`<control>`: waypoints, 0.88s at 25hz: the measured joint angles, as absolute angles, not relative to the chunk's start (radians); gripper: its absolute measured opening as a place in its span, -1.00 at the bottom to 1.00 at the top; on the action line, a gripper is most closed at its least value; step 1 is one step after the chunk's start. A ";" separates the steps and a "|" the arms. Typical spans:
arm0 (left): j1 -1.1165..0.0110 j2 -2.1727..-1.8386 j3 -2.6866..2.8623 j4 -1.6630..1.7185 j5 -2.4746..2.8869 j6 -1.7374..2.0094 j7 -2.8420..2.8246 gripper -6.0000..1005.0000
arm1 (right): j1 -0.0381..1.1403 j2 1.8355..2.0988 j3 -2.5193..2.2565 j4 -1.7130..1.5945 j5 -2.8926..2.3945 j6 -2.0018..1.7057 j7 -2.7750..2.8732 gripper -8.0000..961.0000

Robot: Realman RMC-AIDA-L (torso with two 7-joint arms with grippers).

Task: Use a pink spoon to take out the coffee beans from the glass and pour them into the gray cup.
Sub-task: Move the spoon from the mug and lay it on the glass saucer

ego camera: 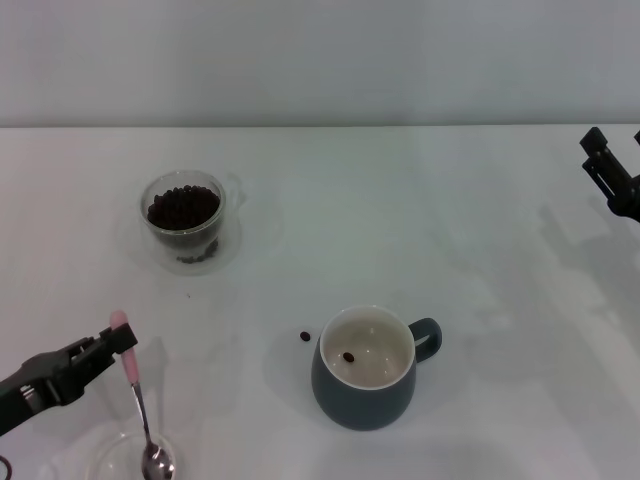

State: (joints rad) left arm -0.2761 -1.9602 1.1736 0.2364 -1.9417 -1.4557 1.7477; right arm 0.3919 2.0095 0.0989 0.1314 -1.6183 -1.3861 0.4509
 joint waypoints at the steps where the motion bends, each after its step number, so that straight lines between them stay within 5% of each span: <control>1: -0.276 -1.960 1.174 0.234 -1.941 -1.456 1.750 -0.73 | 0.393 2.009 0.100 0.131 -1.618 -1.386 0.451 0.70; 22: -0.252 -1.980 1.168 0.218 -1.939 -1.451 1.839 -0.73 | 0.428 2.011 0.103 0.141 -1.621 -1.392 0.451 0.70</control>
